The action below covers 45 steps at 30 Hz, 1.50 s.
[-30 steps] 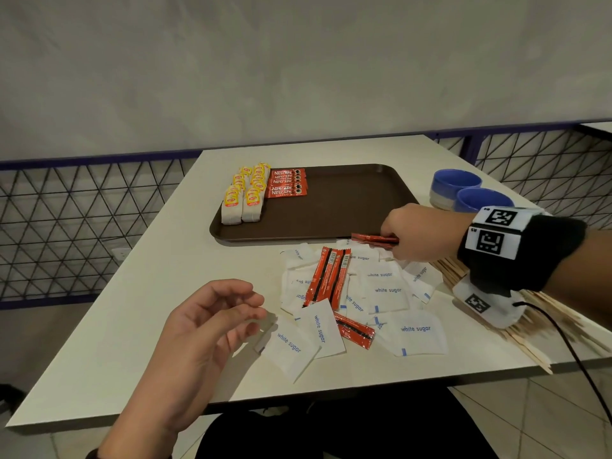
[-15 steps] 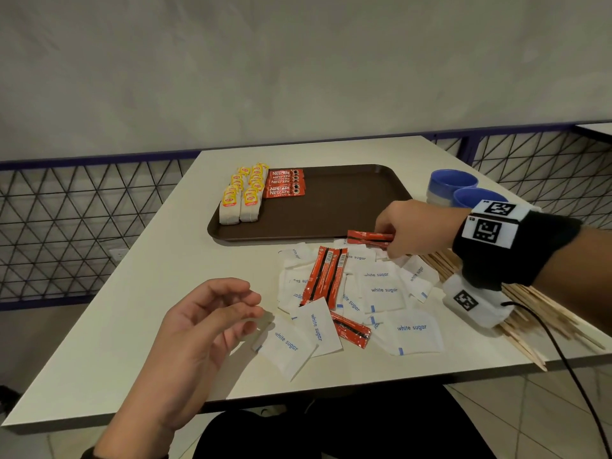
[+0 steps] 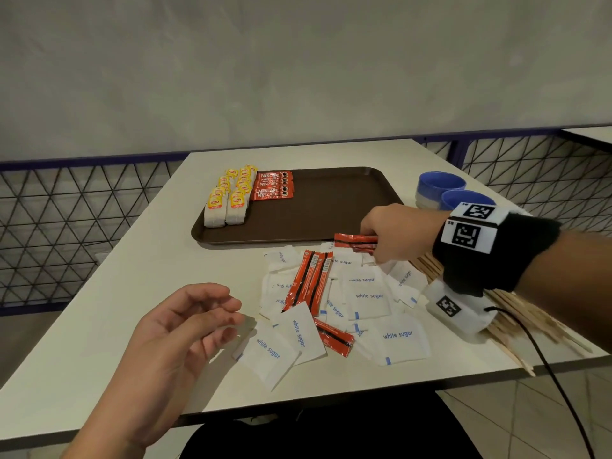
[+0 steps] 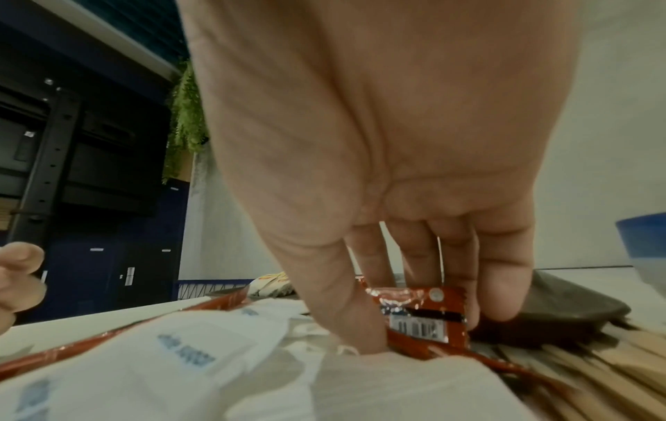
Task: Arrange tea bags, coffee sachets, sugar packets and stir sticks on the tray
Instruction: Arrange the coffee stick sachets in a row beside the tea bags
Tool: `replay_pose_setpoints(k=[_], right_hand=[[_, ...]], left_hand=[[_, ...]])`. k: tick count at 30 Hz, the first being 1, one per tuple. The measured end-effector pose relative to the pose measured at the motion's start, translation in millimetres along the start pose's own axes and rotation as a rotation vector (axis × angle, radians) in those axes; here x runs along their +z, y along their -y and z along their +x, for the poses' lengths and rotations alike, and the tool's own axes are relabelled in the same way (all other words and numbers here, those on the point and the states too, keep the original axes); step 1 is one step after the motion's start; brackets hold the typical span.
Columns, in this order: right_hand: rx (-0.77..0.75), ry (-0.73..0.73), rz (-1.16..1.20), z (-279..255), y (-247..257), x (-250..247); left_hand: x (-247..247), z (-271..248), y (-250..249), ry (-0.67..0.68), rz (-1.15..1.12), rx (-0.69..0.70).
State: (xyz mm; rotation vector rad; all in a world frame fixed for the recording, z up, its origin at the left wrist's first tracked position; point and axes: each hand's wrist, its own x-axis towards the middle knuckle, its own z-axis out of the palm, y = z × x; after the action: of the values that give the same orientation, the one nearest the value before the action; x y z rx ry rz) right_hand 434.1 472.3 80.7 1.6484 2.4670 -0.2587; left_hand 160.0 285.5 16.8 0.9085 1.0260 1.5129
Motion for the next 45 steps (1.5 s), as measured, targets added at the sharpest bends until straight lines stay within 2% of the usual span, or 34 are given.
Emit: replay_pose_setpoints(k=[7,18,25,30,34,41,45], right_hand=[[0.033,-0.030,-0.005,3,1,5],[0.034,-0.232,-0.031,-3,4,3],[-0.004,-0.320,0.202,-45,22,-29],[-0.186,-0.207,0.575,-83,59,-22],[-0.326,-0.087,0.781,-95,98,7],[-0.380,-0.131,0.764,-84,139,44],[-0.334,-0.291,0.773,-89,136,45]], left_hand=[[-2,1,-1,0.015,0.011,0.021],[-4,2,0,0.005,-0.007,0.007],[-2,1,0,0.009,-0.015,-0.007],[3,-2,-3,-0.009,0.011,-0.011],[11,-7,-7,0.022,0.106,-0.023],[9,-12,-9,0.012,0.232,-0.030],[8,-12,-11,0.023,0.222,-0.067]])
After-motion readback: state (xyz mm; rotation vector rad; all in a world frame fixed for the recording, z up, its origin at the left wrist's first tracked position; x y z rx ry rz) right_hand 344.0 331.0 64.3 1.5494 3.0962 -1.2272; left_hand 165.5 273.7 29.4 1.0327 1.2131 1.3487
